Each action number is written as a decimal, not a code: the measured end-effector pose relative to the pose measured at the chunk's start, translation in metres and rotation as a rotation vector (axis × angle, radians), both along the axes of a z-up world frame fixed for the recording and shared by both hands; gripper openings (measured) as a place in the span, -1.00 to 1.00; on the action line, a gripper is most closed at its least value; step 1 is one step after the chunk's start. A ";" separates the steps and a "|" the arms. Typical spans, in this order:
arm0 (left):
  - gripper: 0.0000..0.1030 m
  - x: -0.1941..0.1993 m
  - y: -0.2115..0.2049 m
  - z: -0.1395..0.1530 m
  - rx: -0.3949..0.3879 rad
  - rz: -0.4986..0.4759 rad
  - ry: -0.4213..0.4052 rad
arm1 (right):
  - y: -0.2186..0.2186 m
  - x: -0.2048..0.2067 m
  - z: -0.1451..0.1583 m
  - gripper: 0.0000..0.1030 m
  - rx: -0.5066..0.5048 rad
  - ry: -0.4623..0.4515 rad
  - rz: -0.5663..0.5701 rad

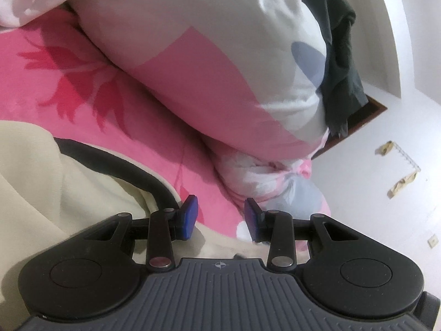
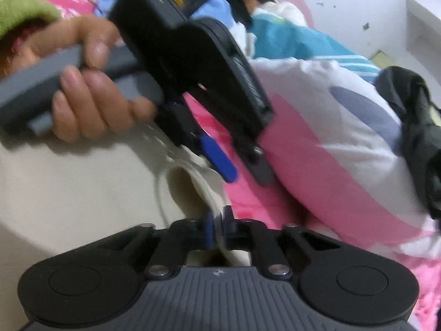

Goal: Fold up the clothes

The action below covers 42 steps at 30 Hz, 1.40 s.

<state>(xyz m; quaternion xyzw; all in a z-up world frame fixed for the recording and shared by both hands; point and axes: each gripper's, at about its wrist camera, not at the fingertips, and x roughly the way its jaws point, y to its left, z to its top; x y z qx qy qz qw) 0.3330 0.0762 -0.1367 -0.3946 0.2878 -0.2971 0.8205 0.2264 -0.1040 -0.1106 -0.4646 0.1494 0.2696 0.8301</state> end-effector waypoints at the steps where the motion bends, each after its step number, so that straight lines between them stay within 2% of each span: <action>1: -0.29 -0.001 -0.001 0.001 0.009 -0.007 -0.010 | -0.002 -0.003 -0.002 -0.93 -0.028 -0.038 0.011; 3: -0.29 -0.004 -0.004 0.003 0.033 -0.018 -0.033 | -0.007 -0.009 -0.005 -0.93 -0.084 -0.115 0.033; 6: -0.29 -0.008 -0.019 0.008 0.157 -0.056 -0.062 | -0.011 -0.015 -0.015 -0.94 -0.185 -0.222 0.056; 8: -0.29 -0.009 -0.031 0.008 0.252 -0.090 -0.062 | -0.013 -0.017 -0.029 -0.93 -0.250 -0.232 0.061; 10: -0.29 -0.008 -0.032 0.006 0.260 -0.097 -0.044 | -0.017 -0.019 -0.037 -0.92 -0.283 -0.240 0.053; 12: -0.29 -0.006 -0.027 0.003 0.232 -0.093 -0.022 | -0.024 -0.023 -0.023 -0.84 -0.204 -0.198 0.037; 14: -0.29 -0.005 -0.025 0.002 0.225 -0.093 -0.015 | -0.036 -0.025 0.004 -0.66 -0.071 -0.149 -0.006; 17: -0.29 -0.006 -0.025 0.002 0.225 -0.094 -0.016 | -0.061 -0.028 0.042 -0.34 0.093 -0.150 -0.081; 20: -0.29 -0.006 -0.025 0.002 0.221 -0.094 -0.018 | -0.091 -0.021 0.069 -0.30 0.256 -0.090 -0.223; 22: -0.29 -0.006 -0.026 0.003 0.219 -0.095 -0.021 | -0.109 -0.016 0.071 -0.36 0.343 0.019 -0.296; 23: -0.29 -0.006 -0.026 0.003 0.217 -0.095 -0.023 | -0.111 -0.013 0.066 -0.40 0.343 0.072 -0.306; 25: -0.29 -0.007 -0.026 0.003 0.216 -0.095 -0.023 | -0.107 -0.005 0.052 -0.59 0.304 0.154 -0.311; 28: -0.29 -0.007 -0.026 0.003 0.215 -0.096 -0.025 | -0.089 0.009 0.032 -0.74 0.245 0.211 -0.297; 33: -0.29 -0.007 -0.027 0.003 0.221 -0.099 -0.027 | -0.068 0.035 0.022 -0.77 0.339 0.291 -0.276; 37: -0.29 -0.008 -0.027 0.004 0.221 -0.096 -0.024 | -0.063 0.033 0.019 -0.74 0.317 0.295 -0.270; 42: -0.29 -0.008 -0.027 0.004 0.221 -0.097 -0.023 | -0.085 0.009 0.054 -0.65 0.365 0.232 -0.202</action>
